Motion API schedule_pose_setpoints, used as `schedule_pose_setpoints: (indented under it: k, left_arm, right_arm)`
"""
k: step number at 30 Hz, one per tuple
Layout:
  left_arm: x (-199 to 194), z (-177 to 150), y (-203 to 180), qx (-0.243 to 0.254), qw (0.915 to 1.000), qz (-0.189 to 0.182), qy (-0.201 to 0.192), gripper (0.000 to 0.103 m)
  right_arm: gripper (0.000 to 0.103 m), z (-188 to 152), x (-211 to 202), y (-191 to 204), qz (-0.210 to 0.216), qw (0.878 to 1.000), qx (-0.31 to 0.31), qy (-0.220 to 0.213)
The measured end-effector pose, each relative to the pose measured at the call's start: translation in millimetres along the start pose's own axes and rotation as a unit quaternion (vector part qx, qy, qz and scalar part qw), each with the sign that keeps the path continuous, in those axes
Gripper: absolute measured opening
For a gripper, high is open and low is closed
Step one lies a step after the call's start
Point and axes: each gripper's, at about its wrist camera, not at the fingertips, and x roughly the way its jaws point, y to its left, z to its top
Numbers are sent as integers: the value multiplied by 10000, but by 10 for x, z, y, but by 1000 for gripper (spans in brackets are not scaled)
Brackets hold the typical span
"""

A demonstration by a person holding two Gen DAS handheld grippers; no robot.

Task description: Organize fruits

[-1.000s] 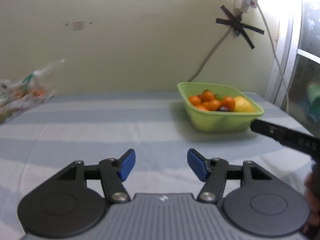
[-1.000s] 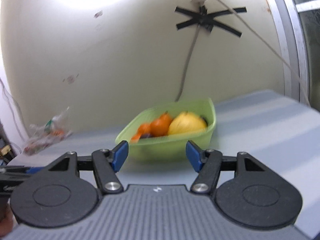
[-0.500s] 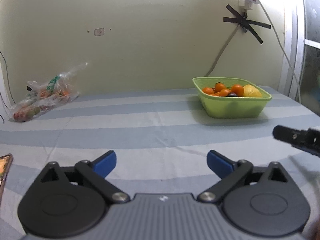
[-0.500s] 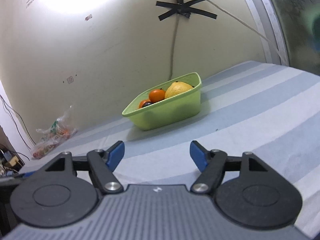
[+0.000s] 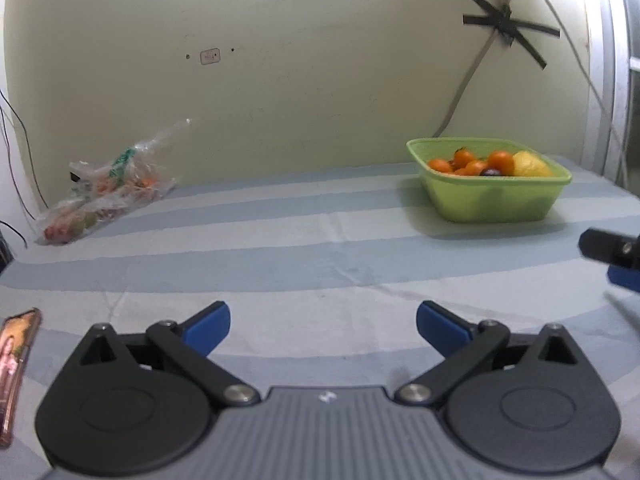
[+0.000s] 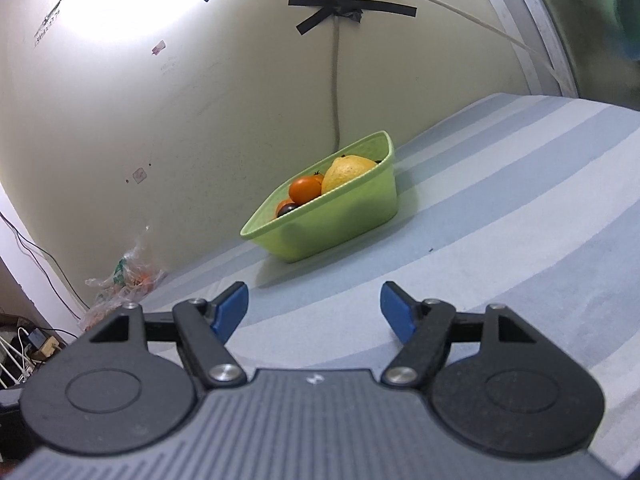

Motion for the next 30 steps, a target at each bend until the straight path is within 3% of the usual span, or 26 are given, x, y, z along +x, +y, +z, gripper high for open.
schedule_pose_setpoints:
  k: [8,30]
  left_arm:
    - [92,-41,-24,45,9995,113,284,103]
    - [78,-24,17,65,9995,182,266,103]
  right_arm:
    - [76,-6,-9,13,1,10000,-28,0]
    - [77,-12,4,6,-1,10000,-44,22]
